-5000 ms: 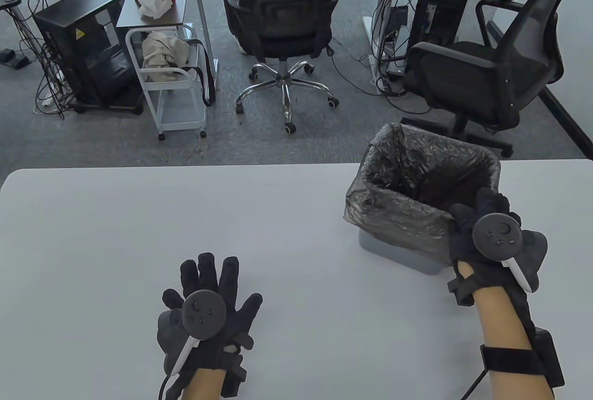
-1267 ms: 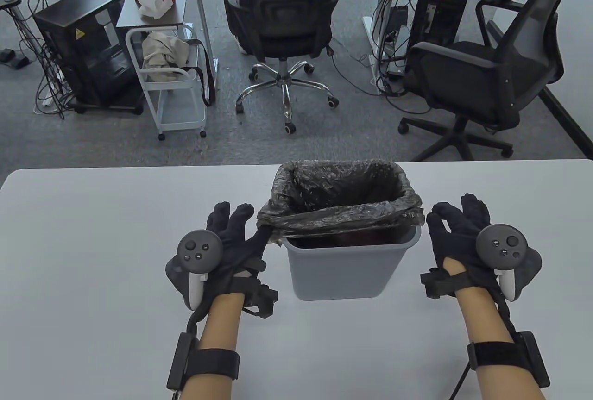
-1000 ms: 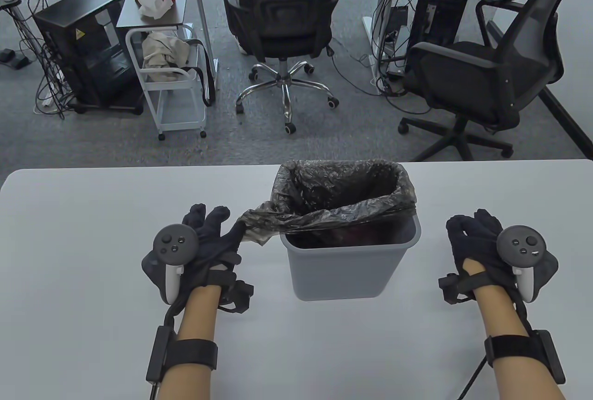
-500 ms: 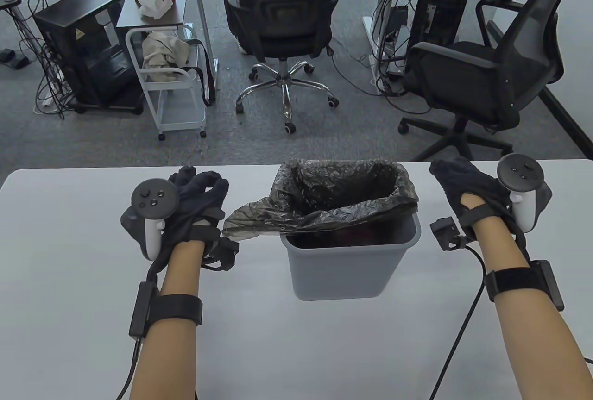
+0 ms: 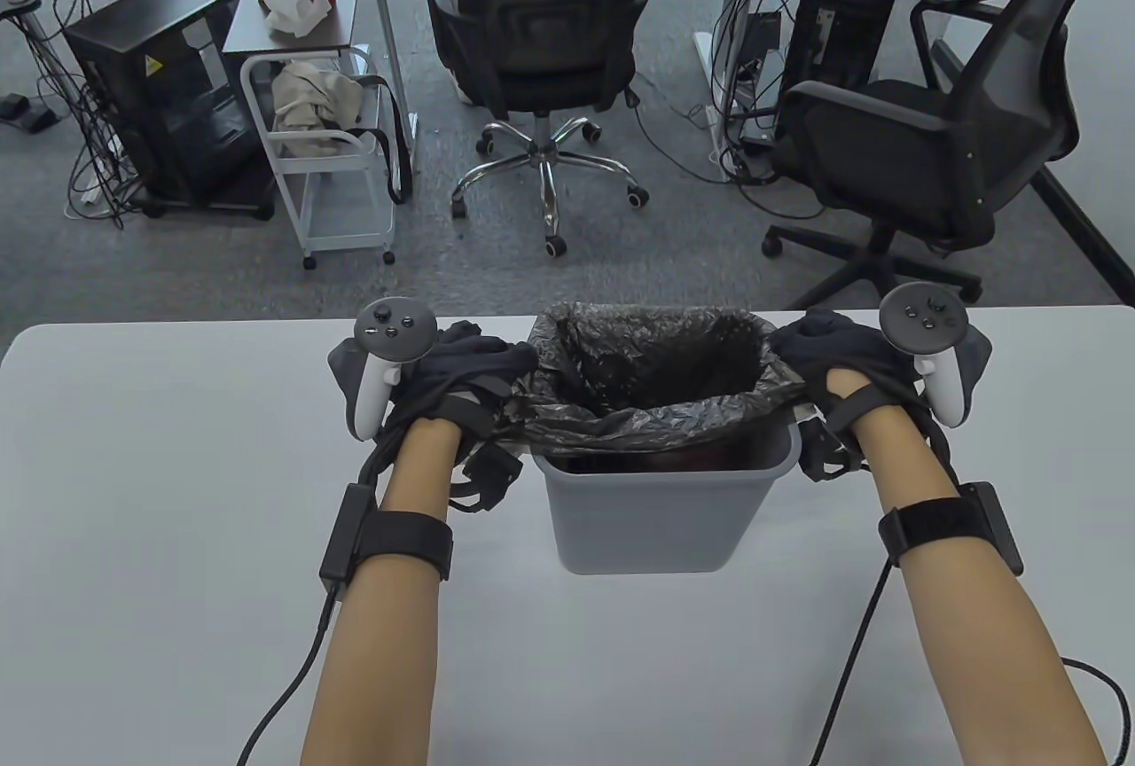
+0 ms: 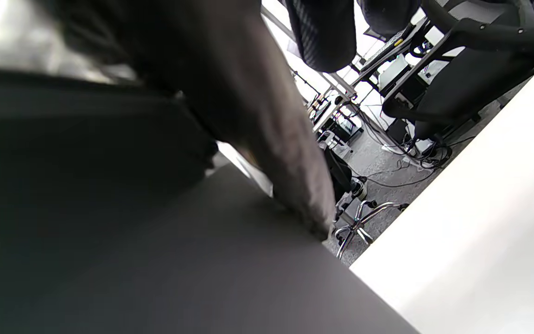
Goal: Twist garbage bag top to tighten it
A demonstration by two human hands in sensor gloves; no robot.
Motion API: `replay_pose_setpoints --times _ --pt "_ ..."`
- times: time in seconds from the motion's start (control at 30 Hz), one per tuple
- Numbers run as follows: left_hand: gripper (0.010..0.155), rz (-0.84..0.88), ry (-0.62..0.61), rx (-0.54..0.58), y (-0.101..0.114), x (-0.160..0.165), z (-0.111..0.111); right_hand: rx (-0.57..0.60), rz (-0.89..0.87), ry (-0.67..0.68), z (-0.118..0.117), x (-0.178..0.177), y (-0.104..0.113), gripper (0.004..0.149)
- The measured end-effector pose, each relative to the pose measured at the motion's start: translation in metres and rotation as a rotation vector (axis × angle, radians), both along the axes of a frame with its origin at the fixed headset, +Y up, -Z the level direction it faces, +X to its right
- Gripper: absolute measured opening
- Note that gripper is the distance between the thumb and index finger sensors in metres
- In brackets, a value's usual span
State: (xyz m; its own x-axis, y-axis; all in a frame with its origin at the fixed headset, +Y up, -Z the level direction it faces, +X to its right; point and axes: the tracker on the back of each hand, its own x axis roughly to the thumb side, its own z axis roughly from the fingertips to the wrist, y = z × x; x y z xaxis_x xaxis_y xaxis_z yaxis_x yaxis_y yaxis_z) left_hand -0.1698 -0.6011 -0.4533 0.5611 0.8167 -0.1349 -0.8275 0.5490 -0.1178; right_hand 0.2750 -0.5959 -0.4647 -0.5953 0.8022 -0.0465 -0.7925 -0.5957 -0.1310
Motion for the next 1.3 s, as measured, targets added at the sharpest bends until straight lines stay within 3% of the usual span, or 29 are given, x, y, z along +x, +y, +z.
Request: replay_pose_setpoints --times 0.07,0.27,0.5,0.67,0.8,0.93,1.2,1.3 --pt "0.043 0.055 -0.004 0.021 0.001 0.002 0.0 0.002 -0.01 -0.004 0.001 0.002 -0.001 0.041" --pt "0.043 0.143 0.008 0.11 0.004 -0.002 0.003 0.145 -0.227 -0.056 0.012 0.016 -0.001 0.042" --pt "0.043 0.157 0.038 0.139 0.007 -0.001 0.003 0.129 -0.248 0.001 0.01 0.02 -0.004 0.044" --pt "0.045 0.229 0.024 0.105 0.004 -0.001 0.0 0.138 -0.287 0.014 0.007 0.02 -0.008 0.045" --pt "0.045 0.321 0.039 0.043 0.0 0.0 -0.003 0.188 -0.266 -0.14 0.008 0.022 -0.008 0.044" --pt "0.045 0.407 0.112 0.014 -0.003 -0.002 -0.003 0.208 -0.248 -0.176 0.009 0.021 -0.007 0.044" --pt "0.045 0.448 0.005 0.104 -0.002 -0.008 0.004 0.199 -0.463 0.025 0.011 0.023 -0.008 0.044" --pt "0.045 0.446 0.02 0.119 0.0 -0.01 0.009 0.21 -0.557 -0.004 0.016 0.024 -0.002 0.044"
